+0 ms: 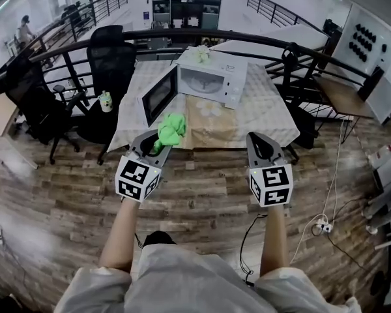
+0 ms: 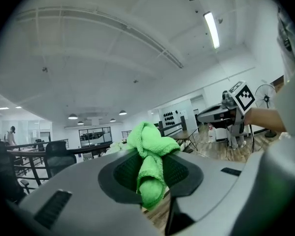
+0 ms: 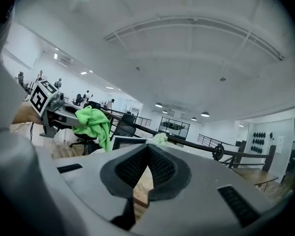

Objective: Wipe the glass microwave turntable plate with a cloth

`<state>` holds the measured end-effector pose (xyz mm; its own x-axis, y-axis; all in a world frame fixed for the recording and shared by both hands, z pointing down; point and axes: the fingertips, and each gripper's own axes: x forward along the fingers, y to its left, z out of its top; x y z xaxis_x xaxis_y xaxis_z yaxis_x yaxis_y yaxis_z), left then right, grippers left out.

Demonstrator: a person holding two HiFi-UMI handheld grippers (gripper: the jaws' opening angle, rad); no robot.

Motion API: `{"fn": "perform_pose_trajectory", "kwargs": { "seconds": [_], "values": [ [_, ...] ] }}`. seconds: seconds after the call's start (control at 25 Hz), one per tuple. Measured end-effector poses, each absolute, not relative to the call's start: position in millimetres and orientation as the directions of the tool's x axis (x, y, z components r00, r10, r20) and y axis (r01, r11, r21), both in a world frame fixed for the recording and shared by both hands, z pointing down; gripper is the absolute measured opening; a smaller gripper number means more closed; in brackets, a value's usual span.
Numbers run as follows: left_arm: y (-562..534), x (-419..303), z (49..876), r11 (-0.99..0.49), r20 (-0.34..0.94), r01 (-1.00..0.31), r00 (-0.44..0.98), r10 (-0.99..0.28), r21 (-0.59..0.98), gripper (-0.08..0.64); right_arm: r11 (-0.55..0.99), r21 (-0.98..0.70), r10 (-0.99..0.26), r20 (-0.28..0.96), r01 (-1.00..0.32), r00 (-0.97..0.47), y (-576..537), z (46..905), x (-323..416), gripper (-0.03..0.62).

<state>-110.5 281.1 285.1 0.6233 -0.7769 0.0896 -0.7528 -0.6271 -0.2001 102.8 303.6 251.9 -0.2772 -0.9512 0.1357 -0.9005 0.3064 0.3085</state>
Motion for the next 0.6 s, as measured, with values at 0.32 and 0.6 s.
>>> {"fn": "perform_pose_trajectory", "kwargs": {
  "seconds": [0.32, 0.6],
  "values": [
    [214.2, -103.5, 296.0, -0.54, 0.078, -0.824, 0.535, -0.841, -0.172, 0.114, 0.368, 0.159, -0.928, 0.116, -0.916, -0.353, 251.0, 266.0, 126.8, 0.014],
    [80.1, -102.6, 308.1, -0.59, 0.074, -0.789, 0.587, -0.806, -0.173, 0.107, 0.322, 0.184, -0.942, 0.155, -0.929, -0.297, 125.0, 283.8, 124.5, 0.014]
  ]
}}
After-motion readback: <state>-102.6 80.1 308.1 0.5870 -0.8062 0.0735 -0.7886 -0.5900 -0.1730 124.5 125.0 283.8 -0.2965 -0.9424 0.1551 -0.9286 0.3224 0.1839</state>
